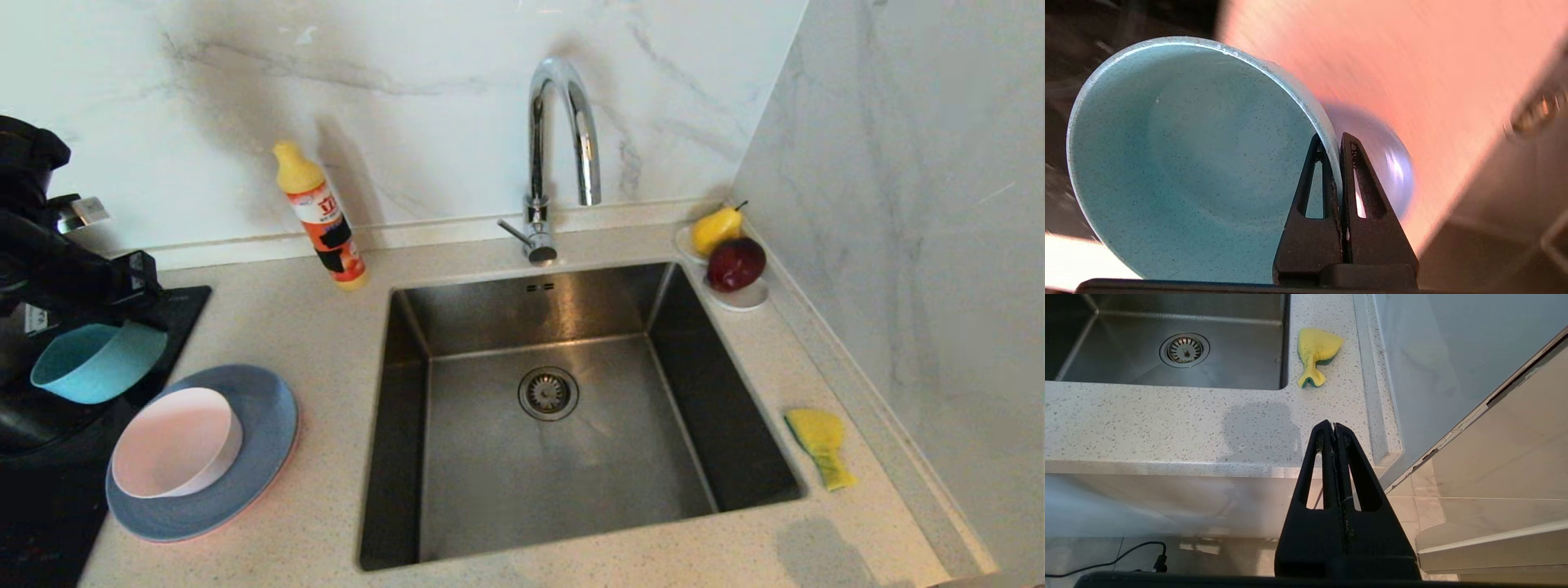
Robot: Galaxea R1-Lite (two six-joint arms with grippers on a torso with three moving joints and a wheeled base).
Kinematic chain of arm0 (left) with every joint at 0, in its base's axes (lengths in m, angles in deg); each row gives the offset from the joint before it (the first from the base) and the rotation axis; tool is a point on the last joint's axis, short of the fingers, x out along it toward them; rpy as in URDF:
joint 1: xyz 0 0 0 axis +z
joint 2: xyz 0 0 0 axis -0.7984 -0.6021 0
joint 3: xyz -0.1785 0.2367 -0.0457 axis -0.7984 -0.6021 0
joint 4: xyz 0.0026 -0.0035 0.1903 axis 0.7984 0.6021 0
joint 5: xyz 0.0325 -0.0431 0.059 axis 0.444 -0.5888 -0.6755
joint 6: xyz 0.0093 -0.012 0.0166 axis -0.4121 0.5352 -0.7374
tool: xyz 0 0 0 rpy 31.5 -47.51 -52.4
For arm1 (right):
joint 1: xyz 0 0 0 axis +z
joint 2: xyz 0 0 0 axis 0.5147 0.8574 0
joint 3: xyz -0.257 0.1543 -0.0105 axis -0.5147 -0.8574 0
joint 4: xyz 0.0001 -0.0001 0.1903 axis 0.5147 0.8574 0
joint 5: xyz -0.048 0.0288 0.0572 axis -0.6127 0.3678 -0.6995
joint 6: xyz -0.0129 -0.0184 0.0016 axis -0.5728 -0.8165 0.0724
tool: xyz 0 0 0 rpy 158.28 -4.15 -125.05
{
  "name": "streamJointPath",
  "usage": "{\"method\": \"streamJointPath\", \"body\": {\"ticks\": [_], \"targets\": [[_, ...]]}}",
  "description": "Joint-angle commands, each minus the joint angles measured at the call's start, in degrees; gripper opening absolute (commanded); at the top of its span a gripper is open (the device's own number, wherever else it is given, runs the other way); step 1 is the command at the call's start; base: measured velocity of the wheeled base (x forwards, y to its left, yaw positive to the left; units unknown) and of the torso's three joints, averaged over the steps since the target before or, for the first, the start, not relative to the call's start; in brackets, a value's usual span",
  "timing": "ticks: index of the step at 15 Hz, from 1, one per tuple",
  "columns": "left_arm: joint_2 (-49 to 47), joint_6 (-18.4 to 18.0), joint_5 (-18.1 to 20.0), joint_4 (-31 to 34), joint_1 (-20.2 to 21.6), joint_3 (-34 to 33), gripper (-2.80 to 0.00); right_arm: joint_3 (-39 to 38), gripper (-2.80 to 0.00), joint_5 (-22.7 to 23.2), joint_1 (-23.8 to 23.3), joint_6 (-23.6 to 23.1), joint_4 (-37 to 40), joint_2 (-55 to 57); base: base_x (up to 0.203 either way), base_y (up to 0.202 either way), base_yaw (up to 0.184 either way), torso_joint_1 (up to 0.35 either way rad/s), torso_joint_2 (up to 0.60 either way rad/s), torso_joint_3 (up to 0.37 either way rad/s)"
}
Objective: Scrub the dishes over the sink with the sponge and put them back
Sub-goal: Place the bowl on the bowl
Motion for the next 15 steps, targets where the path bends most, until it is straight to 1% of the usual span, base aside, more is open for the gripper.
{"method": "streamJointPath", "body": {"ticks": [1,3,4,5,7,8,11,13,15], "targets": [[4.6,0.1,-0.2,0.3,-2.7,-4.0,-2.80,0.0,-2.80,0.1,0.0,0.0,0.0,0.1,0.000,0.000,0.000,0.000,0.00,0.000],[7.4,0.3,-0.4,-0.4,-4.8,-9.9,-2.80,0.0,-2.80,0.1,0.0,0.0,0.0,0.1,0.000,0.000,0.000,0.000,0.00,0.000],[8.3,0.5,-0.5,-1.9,-5.6,-12.9,-2.80,0.0,-2.80,0.1,0.1,0.0,0.0,0.1,0.000,0.000,0.000,0.000,0.00,0.000],[9.0,0.5,-0.8,-4.4,-6.0,-15.7,-2.80,0.0,-2.80,0.1,0.0,0.0,0.0,0.1,0.000,0.000,0.000,0.000,0.00,0.000],[10.0,0.6,-2.6,-11.1,-6.7,-22.0,-2.80,0.0,-2.80,0.1,0.0,0.0,0.0,0.1,0.000,0.000,0.000,0.000,0.00,0.000],[10.5,0.6,-3.3,-13.4,-7.0,-24.2,-2.80,0.0,-2.80,0.1,0.0,0.0,0.0,0.1,0.000,0.000,0.000,0.000,0.00,0.000],[10.5,0.7,-3.9,-16.9,-7.9,-27.6,-2.80,0.0,-2.80,0.1,0.0,0.0,0.0,0.1,0.000,0.000,0.000,0.000,0.00,0.000],[9.5,0.6,-4.2,-21.2,-8.1,-29.4,-2.80,0.0,-2.80,0.1,0.0,0.0,0.0,0.1,0.000,0.000,0.000,0.000,0.00,0.000],[7.6,0.6,-5.5,-23.8,-8.3,-30.0,-2.80,0.0,-2.80,0.1,0.0,0.0,0.0,0.1,0.000,0.000,0.000,0.000,0.00,0.000]]}}
